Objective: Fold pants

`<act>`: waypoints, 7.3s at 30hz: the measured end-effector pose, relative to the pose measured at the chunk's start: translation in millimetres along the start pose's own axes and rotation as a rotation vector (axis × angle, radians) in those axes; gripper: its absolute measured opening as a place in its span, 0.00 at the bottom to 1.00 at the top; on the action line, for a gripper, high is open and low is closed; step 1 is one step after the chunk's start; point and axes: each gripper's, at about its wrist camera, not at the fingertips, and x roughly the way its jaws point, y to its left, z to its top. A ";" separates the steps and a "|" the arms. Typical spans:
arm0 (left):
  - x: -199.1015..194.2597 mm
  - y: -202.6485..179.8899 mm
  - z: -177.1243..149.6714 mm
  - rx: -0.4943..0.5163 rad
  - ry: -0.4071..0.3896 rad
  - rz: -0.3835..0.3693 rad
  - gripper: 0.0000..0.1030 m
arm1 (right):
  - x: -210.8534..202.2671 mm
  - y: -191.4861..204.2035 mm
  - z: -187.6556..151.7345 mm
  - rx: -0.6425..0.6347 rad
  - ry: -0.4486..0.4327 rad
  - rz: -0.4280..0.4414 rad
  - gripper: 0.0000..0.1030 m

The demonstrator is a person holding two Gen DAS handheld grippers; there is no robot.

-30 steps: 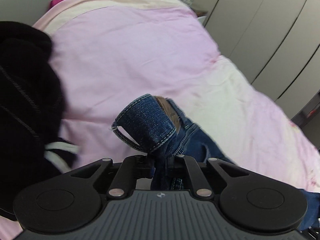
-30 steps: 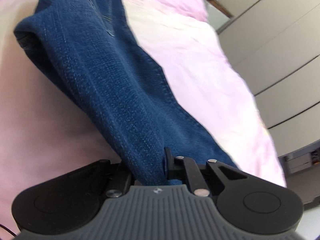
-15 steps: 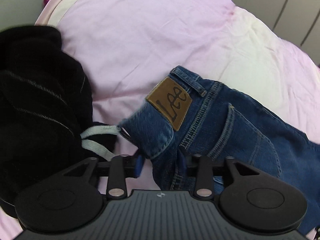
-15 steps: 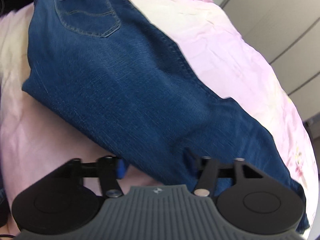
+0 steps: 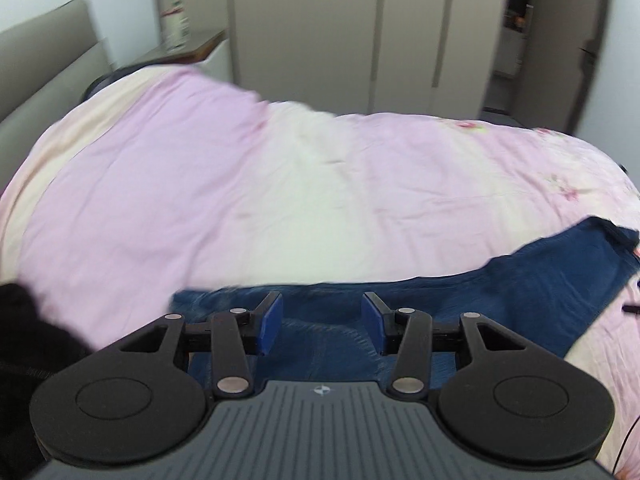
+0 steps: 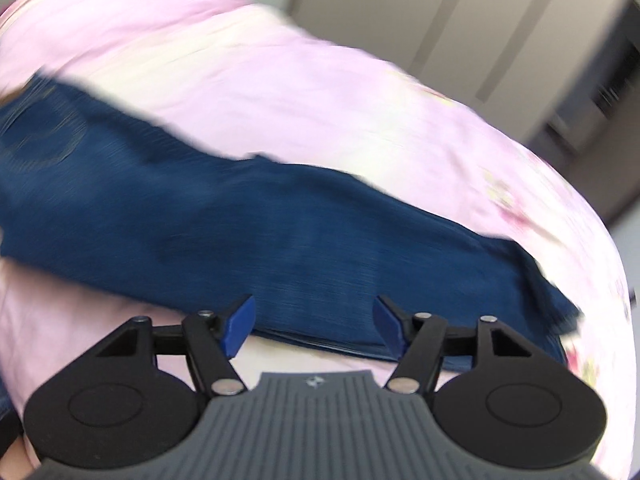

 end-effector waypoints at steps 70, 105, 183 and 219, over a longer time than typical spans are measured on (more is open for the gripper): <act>195.6 -89.4 -17.6 0.267 0.186 0.087 0.53 | 112.8 -363.7 -78.5 0.917 -0.059 -0.336 0.32; 116.0 109.2 -21.2 -0.124 0.106 0.230 0.77 | 126.2 -293.5 -107.4 0.723 0.083 -0.346 0.40; 159.2 73.6 8.1 -0.025 0.197 0.532 0.55 | 99.8 -378.3 -154.9 1.285 -0.232 -0.229 0.07; 116.9 -74.0 -132.4 -0.442 0.146 -0.415 0.48 | 52.4 162.7 -10.7 -0.054 -0.088 0.171 0.08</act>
